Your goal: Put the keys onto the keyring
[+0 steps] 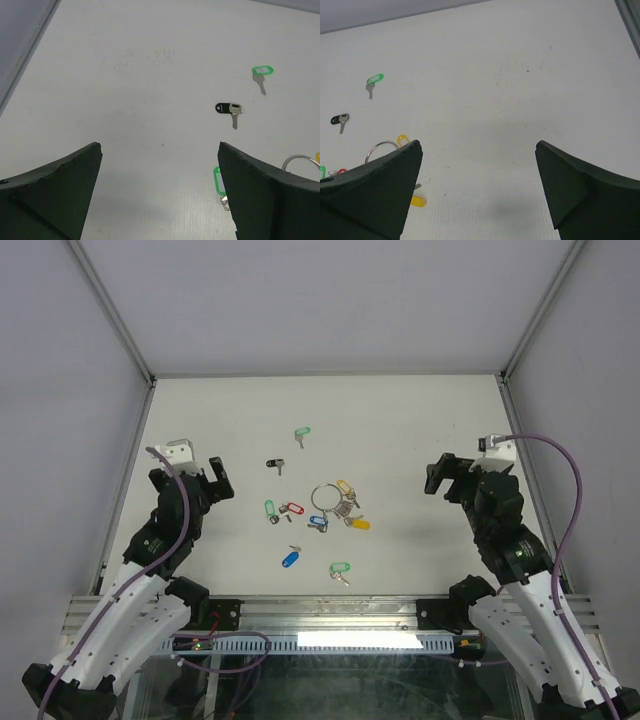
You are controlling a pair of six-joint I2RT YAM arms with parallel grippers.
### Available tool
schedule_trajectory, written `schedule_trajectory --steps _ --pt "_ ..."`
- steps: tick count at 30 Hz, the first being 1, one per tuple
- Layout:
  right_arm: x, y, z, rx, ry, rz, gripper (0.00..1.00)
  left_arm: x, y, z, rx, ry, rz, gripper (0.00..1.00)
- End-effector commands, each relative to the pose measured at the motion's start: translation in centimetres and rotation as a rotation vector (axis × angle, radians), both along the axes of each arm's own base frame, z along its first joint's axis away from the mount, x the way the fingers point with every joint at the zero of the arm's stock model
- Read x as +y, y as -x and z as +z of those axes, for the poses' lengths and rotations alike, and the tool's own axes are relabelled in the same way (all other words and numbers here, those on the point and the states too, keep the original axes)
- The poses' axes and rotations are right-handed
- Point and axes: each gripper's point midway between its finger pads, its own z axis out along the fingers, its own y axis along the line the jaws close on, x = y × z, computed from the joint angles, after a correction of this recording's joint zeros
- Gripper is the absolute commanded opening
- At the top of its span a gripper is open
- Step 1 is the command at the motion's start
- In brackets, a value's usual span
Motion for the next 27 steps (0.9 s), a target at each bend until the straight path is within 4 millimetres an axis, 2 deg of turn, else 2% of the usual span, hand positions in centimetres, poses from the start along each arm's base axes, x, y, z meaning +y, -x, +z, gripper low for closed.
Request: schedule_trajectory --steps 1,11,17,21,27 --pt "-0.2 -0.8 3.3 -0.059 -0.088 -0.006 0.99 1.1 -0.9 2.3 -0.035 0.019 0.083 0.98" --pt "-0.9 -1.9 4.4 -0.015 -0.142 -0.035 0.99 1.5 -2.4 2.6 0.006 -0.014 0.137 0.99" --pt "0.9 -2.8 3.9 0.083 -0.161 0.053 0.99 1.5 -3.1 2.6 0.024 -0.032 0.141 0.99" --pt "2.9 -3.8 2.1 0.211 -0.171 0.147 0.96 1.4 -3.4 2.4 0.037 -0.047 0.136 0.99" --pt "7.8 -5.4 -3.0 0.448 -0.175 0.313 0.85 0.3 -4.4 1.8 0.077 -0.064 0.086 0.99"
